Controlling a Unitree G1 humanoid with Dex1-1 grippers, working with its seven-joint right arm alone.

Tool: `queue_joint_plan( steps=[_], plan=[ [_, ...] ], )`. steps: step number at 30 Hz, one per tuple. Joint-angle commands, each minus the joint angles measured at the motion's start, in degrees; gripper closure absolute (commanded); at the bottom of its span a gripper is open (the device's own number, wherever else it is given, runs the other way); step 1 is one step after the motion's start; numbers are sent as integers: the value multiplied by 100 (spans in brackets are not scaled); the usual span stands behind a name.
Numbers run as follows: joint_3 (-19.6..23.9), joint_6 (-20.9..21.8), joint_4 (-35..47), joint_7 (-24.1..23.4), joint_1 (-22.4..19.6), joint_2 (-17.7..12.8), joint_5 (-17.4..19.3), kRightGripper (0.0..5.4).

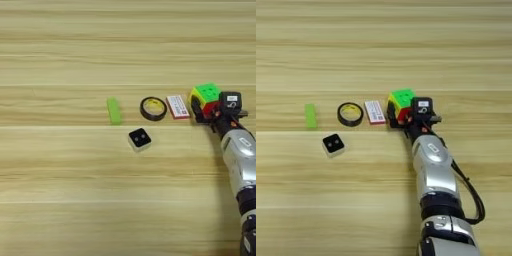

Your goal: Move the objects on the table

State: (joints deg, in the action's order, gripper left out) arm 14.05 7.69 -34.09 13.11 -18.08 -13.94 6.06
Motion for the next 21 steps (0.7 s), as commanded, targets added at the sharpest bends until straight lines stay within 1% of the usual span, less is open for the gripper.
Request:
queue_joint_plan(
  steps=[1,4,7,17,21],
  plan=[
    [6,187,244,23,-435,-200,60,142],
    [7,192,245,25,-433,-196,70,183],
    [-10,189,283,24,-430,-183,62,206],
    [-192,54,674,8,-538,-75,41,209],
    [-311,-72,1092,-17,-494,12,50,209]
  ],
)
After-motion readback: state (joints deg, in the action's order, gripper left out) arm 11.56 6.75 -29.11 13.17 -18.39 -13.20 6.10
